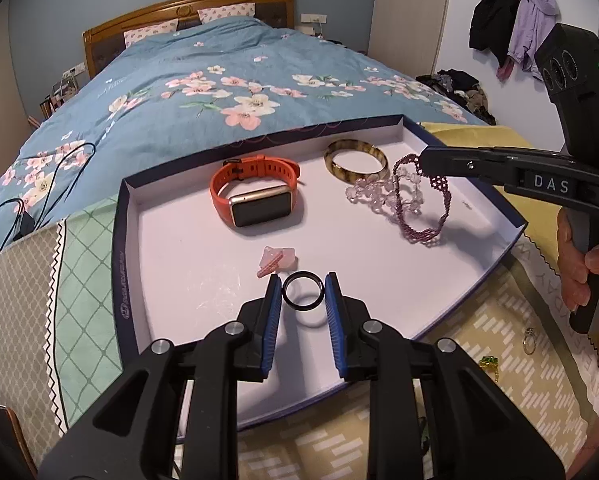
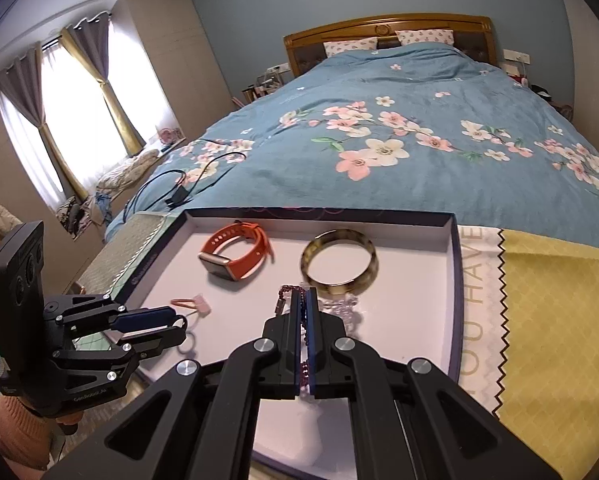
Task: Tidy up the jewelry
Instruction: 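Carry the black ring and red necklace over the white box, then lower the black ring and red necklace into the box and open both tools, then move the left tool to the yellow gem ring while the right tool reaches the silver ring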
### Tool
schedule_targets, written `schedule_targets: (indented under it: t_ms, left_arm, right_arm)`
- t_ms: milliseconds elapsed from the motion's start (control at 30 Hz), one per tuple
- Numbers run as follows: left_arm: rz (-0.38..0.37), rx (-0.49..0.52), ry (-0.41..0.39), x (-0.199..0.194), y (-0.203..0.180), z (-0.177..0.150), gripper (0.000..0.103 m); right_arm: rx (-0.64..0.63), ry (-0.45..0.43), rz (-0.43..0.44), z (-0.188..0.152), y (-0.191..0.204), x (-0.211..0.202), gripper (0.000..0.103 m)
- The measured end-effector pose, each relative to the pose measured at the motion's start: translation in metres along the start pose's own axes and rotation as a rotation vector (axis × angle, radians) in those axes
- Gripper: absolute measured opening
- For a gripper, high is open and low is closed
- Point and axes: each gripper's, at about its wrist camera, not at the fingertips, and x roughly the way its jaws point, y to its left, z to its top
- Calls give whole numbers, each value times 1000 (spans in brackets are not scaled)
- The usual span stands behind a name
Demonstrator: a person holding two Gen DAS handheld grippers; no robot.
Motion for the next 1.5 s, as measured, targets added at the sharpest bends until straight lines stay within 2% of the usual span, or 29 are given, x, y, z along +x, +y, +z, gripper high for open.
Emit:
schedule_targets:
  t_ms: [300,567,800,867,1000,1133,1300,1500]
  left_arm:
    - [9,-13,24,13,3,6,22]
    - [6,-43,16,15,8,10,25]
    - [31,-20,-92,-24,3,8,37]
    - [30,-10,-125,-40,1,6,39]
    - [15,12,-179,-71,-4,-7,40]
    - [-29,22,-185,-89,-9,-26,40]
    - [-75,48,-153,-93,-21,-51,40]
    - [-104,75,-96,-84,-34,-75,40]
  right_arm:
    - [2,27,-22,-2,-4,10,3]
    - [2,1,-45,-2,-2,-1,16]
    - [-40,-41,-16,-7,10,-35,24]
    - [-66,-45,1,-12,17,-46,29]
    - [-110,-35,32,-28,28,-62,32]
    - [-141,15,53,-51,37,-66,32]
    - [-177,80,46,-77,46,-61,32]
    - [-140,114,60,-95,44,-58,32]
